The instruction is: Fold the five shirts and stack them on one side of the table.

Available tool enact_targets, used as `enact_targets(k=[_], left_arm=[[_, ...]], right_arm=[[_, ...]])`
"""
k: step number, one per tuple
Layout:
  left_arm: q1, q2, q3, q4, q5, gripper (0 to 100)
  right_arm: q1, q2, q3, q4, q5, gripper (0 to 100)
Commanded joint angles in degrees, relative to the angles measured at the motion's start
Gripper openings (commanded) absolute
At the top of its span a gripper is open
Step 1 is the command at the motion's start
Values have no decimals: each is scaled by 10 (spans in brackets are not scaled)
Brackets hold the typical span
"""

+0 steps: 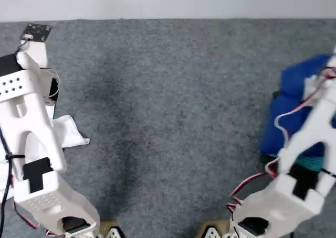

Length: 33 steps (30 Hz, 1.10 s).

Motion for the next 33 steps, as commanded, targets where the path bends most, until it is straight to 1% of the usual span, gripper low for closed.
enact_targets(k=[1, 3, 7, 9, 11, 14, 16, 19, 20, 22, 23, 26, 30, 33], left_arm=[[0, -32, -2, 11, -3, 14], [0, -32, -2, 11, -3, 14], [0, -32, -2, 11, -3, 14], [-1, -33, -2, 11, -3, 14], [-2, -35, -2, 11, -3, 14], [-4, -36, -2, 11, -3, 14], [-4, -36, -2, 12, -3, 14], [-4, -36, -2, 12, -3, 14], [-4, -36, -2, 12, -3, 14], [-4, -36, -2, 12, -3, 14], [-4, -36, -2, 12, -3, 14], [-4, -36, -2, 12, -3, 14], [-2, -36, -2, 12, -3, 14], [-4, -40, -5, 12, -3, 14]], right_arm=[[65, 39, -4, -16, 56, 29], [89, 60, -7, -30, 67, 110], [100, 57, -36, -21, 68, 357], [94, 44, -75, 1, 68, 416], [80, 27, -111, 20, 67, 403], [51, 0, -127, 21, 65, 323], [27, -8, -124, 21, 65, 228], [6, 7, -107, 21, 67, 35], [4, 17, -104, 21, 66, 0], [6, 51, -103, 20, 65, 53], [6, 72, -103, 19, 65, 58], [-6, 148, -103, -12, 63, 11], [-30, 243, -109, -56, 53, 9], [-50, 253, -139, -41, 27, 9]])
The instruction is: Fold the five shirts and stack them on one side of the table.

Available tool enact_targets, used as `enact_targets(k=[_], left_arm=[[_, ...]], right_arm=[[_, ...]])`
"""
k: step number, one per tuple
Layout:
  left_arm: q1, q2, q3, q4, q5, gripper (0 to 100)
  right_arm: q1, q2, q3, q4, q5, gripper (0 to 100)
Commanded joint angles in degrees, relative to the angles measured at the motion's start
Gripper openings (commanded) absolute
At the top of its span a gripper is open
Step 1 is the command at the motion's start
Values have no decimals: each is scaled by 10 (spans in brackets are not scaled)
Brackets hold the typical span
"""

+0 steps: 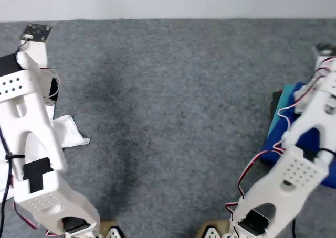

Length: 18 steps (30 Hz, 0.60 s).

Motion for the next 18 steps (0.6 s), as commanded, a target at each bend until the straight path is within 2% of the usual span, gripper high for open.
enact_targets(k=[1, 3, 6, 11, 15, 18], left_arm=[[-4, -48, -5, 12, -3, 14], [-4, -75, -3, 12, -3, 14], [-6, -119, -2, 12, -5, 14], [-74, -162, 53, 13, -88, 21], [-154, -178, 139, 12, -167, 134], [-182, -186, 182, 12, -216, 195]], right_arm=[[-29, -13, -65, 21, -21, 9], [-37, -32, -109, 62, -27, 9], [-42, -80, -136, 69, -48, 9], [-46, -179, -84, 68, -65, 9], [-61, -254, 17, 68, -66, 9], [-75, -313, 113, 68, -67, 9]])
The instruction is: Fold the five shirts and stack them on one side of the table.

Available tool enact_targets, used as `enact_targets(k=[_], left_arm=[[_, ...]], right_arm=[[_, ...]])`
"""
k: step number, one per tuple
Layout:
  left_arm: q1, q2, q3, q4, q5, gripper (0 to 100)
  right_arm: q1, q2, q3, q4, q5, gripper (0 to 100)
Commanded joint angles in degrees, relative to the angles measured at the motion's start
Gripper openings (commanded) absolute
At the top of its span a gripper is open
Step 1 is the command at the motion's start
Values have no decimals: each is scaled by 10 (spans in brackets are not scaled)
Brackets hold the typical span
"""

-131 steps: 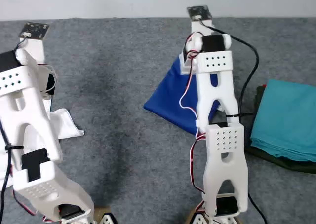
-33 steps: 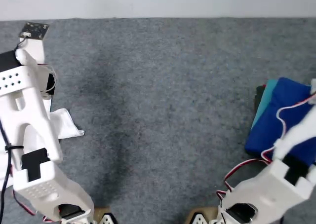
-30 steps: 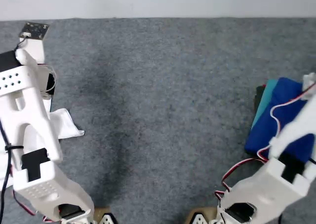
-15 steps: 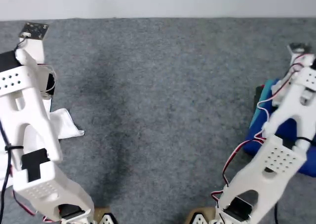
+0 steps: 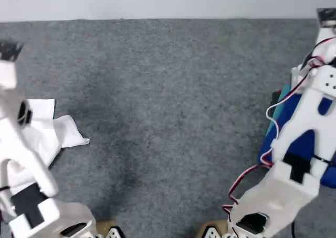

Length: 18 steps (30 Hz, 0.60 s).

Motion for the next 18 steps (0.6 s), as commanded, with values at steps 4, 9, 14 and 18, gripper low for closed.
enact_targets(k=[4, 9, 14, 18], left_arm=[[6, -29, 49, 11, -70, 199], [82, 14, 60, -4, -60, 200], [138, 109, 57, -36, -28, 200], [163, 176, 57, -68, -26, 199]], right_arm=[[-38, -152, 201, 22, -10, 9], [-74, -223, 323, 21, -11, 9], [-92, -269, 396, 21, -11, 9], [-88, -298, 436, 21, -10, 9]])
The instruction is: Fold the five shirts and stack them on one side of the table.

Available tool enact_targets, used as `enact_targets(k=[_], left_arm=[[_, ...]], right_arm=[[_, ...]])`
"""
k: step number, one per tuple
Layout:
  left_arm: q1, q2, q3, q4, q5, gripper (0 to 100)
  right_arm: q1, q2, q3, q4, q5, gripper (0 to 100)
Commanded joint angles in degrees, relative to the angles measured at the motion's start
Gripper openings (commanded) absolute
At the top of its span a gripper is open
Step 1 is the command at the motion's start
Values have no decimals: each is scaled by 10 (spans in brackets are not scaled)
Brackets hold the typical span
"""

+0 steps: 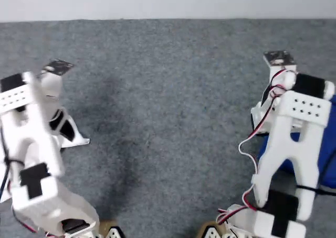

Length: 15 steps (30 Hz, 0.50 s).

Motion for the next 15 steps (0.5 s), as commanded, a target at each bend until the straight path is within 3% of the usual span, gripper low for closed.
enact_targets(k=[1, 10, 15], left_arm=[[17, 39, -7, -38, 12, 199], [33, 155, -8, -116, 45, 181], [48, 160, -42, -120, 69, 13]], right_arm=[[0, -50, 19, 21, -4, 9], [0, -113, 72, 21, -2, 9], [0, -134, 85, 21, -2, 9]])
